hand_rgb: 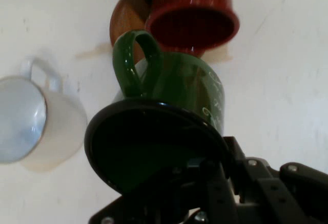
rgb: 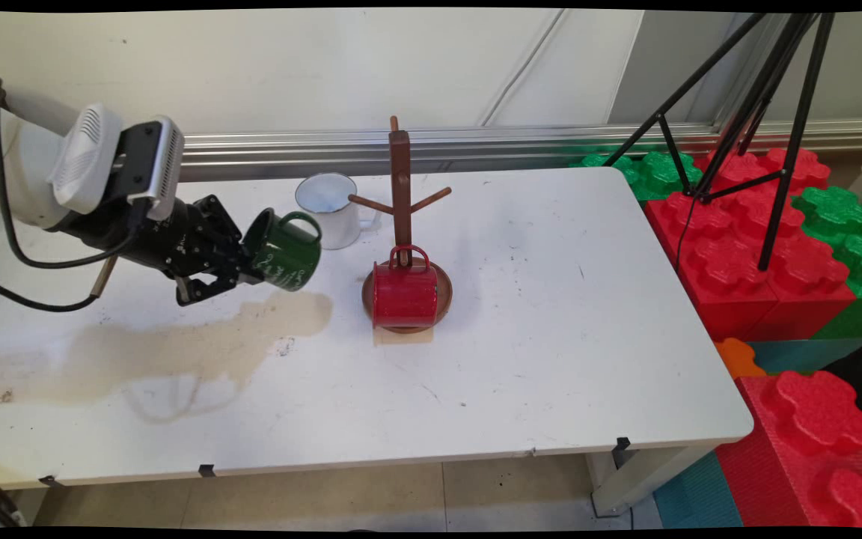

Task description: Place the picked object on the table

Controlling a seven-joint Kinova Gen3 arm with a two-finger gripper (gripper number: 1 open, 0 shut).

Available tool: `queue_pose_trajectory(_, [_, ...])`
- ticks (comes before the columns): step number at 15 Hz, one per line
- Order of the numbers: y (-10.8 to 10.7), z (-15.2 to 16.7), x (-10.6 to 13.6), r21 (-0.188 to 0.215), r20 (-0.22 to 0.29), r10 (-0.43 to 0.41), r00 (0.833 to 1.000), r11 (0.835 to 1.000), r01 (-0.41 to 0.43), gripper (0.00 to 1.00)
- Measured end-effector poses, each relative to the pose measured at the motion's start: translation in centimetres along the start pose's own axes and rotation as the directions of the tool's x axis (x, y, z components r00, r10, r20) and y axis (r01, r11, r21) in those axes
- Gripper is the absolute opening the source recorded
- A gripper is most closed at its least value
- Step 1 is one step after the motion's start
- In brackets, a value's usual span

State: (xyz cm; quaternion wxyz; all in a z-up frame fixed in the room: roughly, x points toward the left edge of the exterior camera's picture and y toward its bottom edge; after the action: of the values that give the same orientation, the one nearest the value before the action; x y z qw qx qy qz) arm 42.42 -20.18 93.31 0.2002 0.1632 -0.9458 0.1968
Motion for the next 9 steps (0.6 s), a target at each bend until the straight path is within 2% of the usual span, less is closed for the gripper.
queue_pose_trajectory(5, [-0.4,1.6,-1.1,0.019,0.148,-0.007,0.989,1.0,0.004,0.0])
queue_pose_trajectory(9, [-0.7,3.5,-1.7,0.039,0.23,-0.028,0.973,0.999,0.02,0.0])
